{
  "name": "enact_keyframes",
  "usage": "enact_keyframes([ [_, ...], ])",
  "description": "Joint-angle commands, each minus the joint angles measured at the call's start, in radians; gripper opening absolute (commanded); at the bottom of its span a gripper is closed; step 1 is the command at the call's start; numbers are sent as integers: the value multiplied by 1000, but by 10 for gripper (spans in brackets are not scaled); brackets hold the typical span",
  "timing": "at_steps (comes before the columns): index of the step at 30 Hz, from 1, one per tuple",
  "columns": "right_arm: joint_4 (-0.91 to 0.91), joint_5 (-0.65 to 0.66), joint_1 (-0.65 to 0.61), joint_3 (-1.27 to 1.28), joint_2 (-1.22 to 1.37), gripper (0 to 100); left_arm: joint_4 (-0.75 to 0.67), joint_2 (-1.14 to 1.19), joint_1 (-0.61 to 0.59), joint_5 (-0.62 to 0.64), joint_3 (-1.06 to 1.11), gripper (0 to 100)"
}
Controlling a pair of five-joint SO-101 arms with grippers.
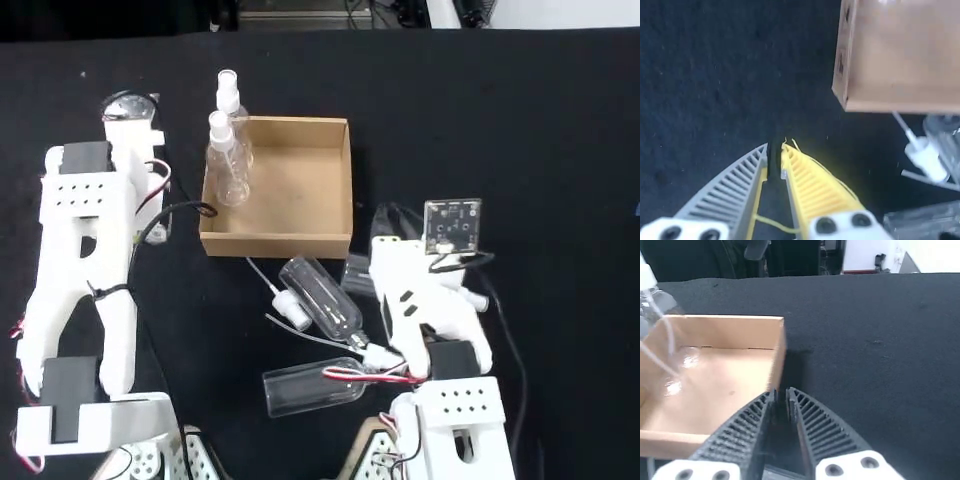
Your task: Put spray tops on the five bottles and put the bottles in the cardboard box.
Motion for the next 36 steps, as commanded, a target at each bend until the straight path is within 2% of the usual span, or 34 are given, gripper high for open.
enact_keyframes([
  [1, -29, 3, 77, -27, -30, 15, 80, -32, 68, -63, -30, 68],
  [5, -23, 3, 138, -53, -30, 15, 133, -157, 206, -97, 21, 155],
  [12, 97, 17, 292, -202, -30, 15, 126, -420, 581, -295, 246, 162],
  [15, 183, 127, 420, -237, -30, 15, 80, -462, 693, -315, 332, 163],
  [21, 261, 213, 744, -236, -30, 15, -21, -442, 776, -321, 423, 168],
  [24, 278, 215, 856, -234, -21, 15, -61, -408, 828, -315, 438, 256],
  [26, 281, 245, 911, -219, -21, 15, -69, -382, 855, -313, 438, 335],
  [28, 281, 341, 956, -202, -19, 15, -78, -356, 868, -313, 438, 379],
  [32, 281, 420, 1036, -189, -19, 15, -121, -313, 868, -313, 440, 347],
  [36, 296, 494, 1051, -228, -8, 13, -170, -301, 869, -310, 463, 310],
])
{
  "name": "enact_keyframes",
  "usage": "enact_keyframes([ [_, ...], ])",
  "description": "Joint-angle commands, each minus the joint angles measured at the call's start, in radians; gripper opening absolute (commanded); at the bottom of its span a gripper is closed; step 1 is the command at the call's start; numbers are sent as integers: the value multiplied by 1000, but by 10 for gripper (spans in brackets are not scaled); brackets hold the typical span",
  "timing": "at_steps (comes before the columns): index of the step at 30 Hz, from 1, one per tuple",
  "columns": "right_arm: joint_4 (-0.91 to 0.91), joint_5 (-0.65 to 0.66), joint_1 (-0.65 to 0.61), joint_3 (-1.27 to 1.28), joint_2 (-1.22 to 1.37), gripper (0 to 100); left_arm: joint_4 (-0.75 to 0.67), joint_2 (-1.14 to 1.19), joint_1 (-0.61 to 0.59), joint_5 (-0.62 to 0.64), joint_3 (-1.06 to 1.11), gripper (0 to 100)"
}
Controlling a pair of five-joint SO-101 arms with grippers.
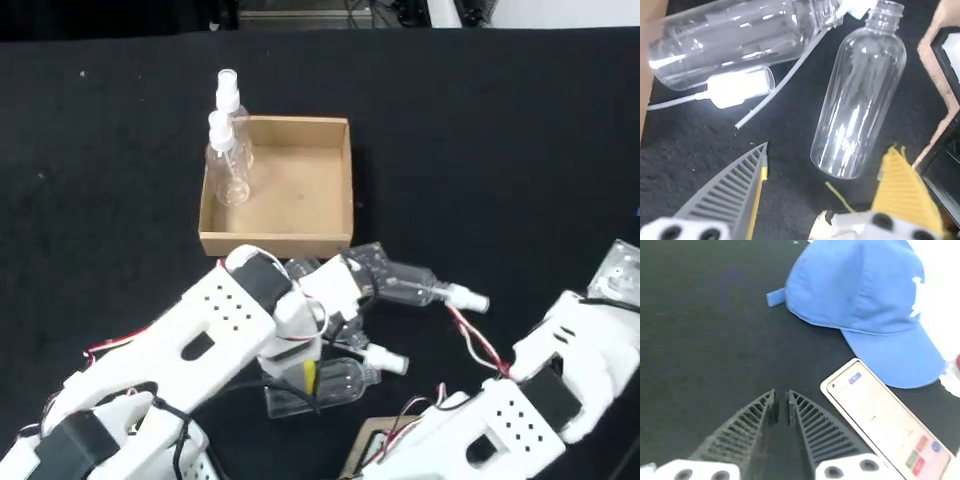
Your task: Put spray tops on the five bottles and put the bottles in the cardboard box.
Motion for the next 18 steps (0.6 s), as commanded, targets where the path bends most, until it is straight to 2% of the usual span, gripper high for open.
enact_keyframes([
  [1, 38, 74, 28, -77, 8, 12, -84, -5, 16, 11, 42, 307],
  [7, 118, 89, 58, -292, 274, 11, -253, 3, 81, 95, 170, 307],
  [11, 118, 91, 95, -403, 469, 11, -267, 5, 111, 137, 165, 307],
  [18, 117, 97, 135, -495, 673, 15, -258, 3, 145, 135, 97, 308],
])
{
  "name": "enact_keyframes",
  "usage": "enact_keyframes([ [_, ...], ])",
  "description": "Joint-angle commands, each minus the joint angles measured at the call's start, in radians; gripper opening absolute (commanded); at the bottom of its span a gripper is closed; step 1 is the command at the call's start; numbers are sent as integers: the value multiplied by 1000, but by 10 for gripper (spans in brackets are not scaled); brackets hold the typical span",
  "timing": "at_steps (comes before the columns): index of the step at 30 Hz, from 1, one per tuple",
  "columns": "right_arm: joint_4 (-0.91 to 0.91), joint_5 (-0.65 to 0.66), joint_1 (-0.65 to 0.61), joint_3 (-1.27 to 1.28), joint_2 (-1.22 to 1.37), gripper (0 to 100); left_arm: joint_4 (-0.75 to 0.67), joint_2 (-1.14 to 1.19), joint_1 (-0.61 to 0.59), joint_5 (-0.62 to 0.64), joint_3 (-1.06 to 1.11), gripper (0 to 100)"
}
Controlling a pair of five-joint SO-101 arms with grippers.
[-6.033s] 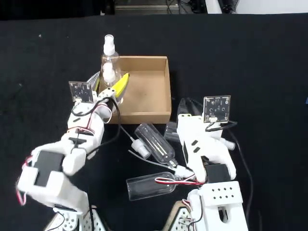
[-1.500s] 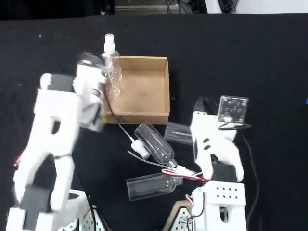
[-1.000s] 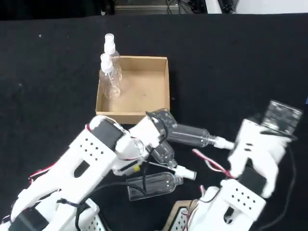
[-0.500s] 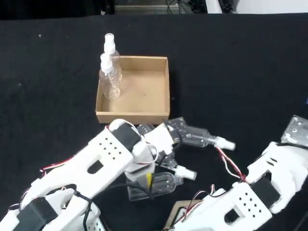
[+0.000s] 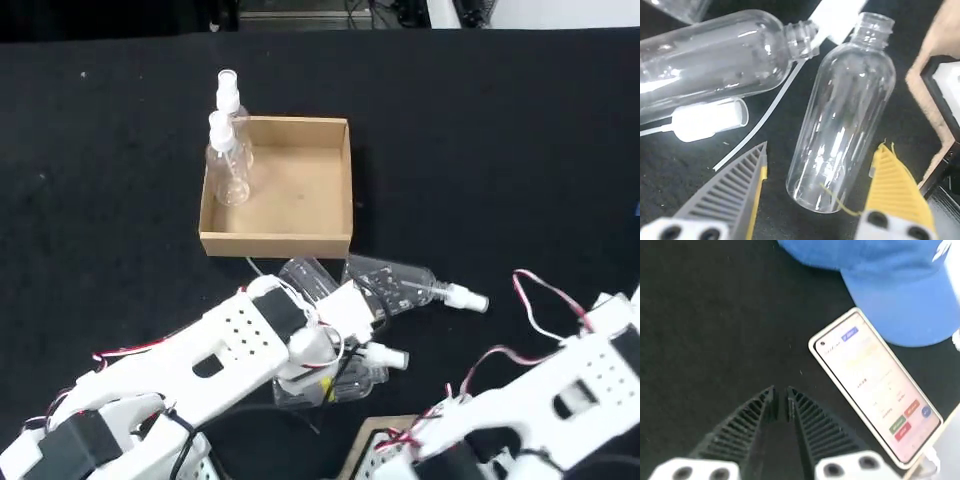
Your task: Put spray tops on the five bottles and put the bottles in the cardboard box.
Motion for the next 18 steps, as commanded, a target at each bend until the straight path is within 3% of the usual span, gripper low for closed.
enact_keyframes([
  [1, 0, 6, 38, -93, 67, 15, -2, -3, 24, 6, -88, 308],
  [12, 0, 8, 32, -125, 182, 15, -29, 0, 90, -28, -88, 386],
  [18, 0, 8, 32, -130, 182, 15, -132, 103, 101, -28, -107, 385],
])
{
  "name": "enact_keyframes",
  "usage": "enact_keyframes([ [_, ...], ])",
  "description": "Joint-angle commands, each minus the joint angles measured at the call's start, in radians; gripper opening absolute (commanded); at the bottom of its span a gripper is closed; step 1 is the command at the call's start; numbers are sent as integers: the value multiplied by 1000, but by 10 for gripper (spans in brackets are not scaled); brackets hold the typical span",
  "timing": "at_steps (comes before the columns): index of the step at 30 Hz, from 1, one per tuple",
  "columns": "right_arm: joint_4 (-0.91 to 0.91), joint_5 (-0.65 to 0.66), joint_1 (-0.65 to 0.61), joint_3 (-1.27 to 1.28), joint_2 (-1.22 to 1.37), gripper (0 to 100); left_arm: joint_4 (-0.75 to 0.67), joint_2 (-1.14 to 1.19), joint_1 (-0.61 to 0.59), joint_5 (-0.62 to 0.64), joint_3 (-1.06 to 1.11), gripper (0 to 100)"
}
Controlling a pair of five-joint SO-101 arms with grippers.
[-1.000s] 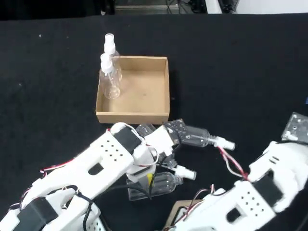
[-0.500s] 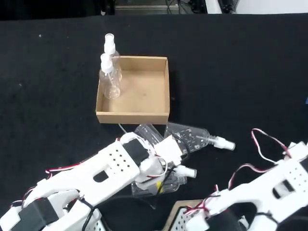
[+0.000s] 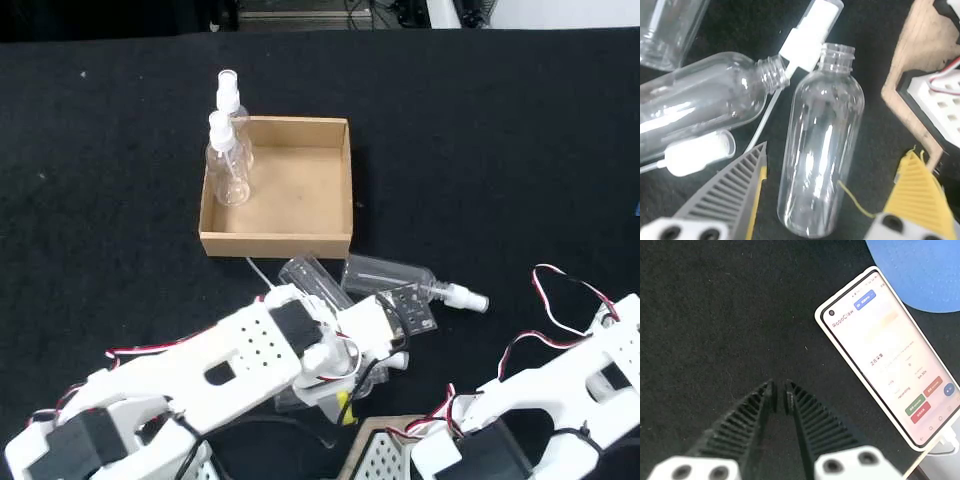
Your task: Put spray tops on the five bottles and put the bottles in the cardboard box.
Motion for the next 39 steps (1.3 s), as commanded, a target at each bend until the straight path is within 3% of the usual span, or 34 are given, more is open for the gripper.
enact_keyframes([
  [1, 0, 8, 14, -70, 1, 15, -66, 100, 19, -8, -97, 385],
  [12, -2, 8, 17, -68, 1, 15, -74, 292, 24, -48, -254, 385],
  [29, -43, 6, 20, -61, 1, 15, -74, 365, 81, -44, -254, 384],
  [35, -43, 6, 18, -61, 1, 15, -64, 364, 73, -44, -249, 252],
  [39, -49, 6, 12, -44, 1, 15, -15, 362, 81, -49, -251, 233],
])
